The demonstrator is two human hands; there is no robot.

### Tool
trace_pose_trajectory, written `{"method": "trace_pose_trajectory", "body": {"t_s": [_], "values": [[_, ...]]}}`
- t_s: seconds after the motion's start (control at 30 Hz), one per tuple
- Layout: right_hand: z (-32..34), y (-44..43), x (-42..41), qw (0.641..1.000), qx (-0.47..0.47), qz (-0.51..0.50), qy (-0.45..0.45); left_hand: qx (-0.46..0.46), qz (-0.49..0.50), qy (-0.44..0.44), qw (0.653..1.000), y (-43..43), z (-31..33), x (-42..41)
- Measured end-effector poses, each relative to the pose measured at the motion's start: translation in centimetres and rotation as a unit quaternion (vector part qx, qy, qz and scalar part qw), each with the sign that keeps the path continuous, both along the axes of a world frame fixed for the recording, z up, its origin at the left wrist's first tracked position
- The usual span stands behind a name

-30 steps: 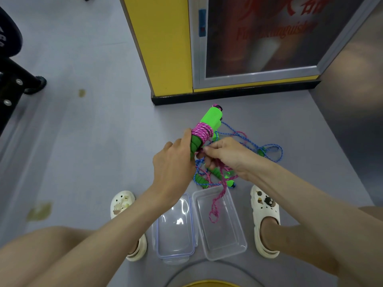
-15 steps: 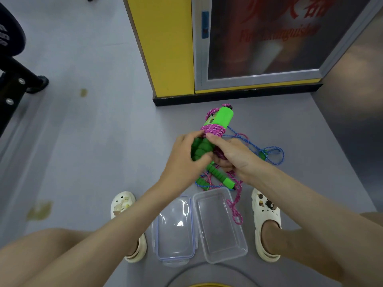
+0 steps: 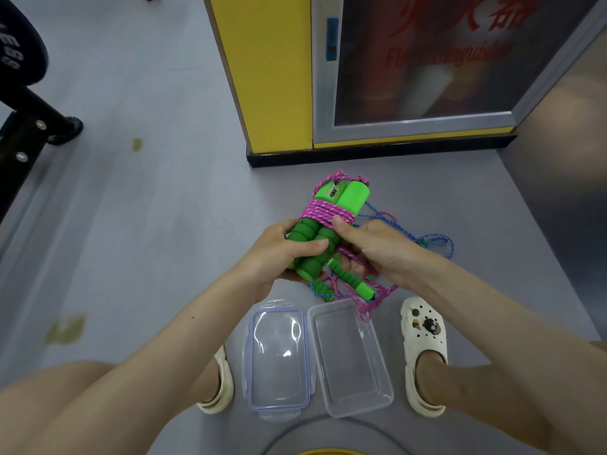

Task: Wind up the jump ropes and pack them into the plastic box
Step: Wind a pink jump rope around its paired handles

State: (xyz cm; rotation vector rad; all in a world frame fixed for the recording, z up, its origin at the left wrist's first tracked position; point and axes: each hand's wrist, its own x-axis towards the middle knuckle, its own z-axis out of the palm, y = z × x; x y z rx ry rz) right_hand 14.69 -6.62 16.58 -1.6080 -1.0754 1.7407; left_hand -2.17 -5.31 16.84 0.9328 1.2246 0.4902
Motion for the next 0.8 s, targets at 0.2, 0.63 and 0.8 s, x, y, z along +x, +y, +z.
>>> {"method": "trace_pose_trajectory", "body": {"t_s": [0.2,0.63,0.8], "values": [[-0.1,0.3,0.3,0.998,-0.051,-0.004,-0.045,0.144,0.038,0.141,0.979,-0.3,-0.7,0.4],[-0.2,-0.1,1.0,0.991,0.024,0.076,-0.111,0.312,-0.013,0.328,0.892,0.1,-1.3,-0.2],[-0.9,0.7,1.7,0.986,0.019,0.069,-0.147,0.105,0.096,0.094,0.985,0.4,-0.4,-0.4]]}}
